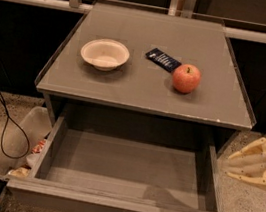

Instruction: Close top drawer

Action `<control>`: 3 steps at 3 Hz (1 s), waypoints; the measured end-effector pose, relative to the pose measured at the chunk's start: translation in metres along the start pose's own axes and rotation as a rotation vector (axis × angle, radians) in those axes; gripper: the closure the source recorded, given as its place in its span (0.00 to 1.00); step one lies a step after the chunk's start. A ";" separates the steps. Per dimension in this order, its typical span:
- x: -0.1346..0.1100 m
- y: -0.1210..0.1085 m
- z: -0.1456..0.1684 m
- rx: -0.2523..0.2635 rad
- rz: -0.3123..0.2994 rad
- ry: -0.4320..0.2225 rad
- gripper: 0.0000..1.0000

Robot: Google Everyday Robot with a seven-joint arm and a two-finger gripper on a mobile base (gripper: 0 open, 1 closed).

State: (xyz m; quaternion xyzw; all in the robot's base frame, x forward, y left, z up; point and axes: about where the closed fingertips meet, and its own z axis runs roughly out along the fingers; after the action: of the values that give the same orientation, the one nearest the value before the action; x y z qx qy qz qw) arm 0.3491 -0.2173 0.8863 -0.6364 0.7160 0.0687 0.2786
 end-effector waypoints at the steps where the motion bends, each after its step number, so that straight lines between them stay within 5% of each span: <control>1: 0.000 0.000 0.000 0.000 0.000 0.000 1.00; 3: 0.020 0.038 0.069 -0.109 0.110 -0.029 1.00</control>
Offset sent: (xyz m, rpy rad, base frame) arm -0.0066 0.0155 -0.0641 0.0444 0.1369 -0.0285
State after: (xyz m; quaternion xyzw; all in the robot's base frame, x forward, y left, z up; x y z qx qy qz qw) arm 0.3341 -0.1961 0.8091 -0.6092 0.7409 0.1321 0.2499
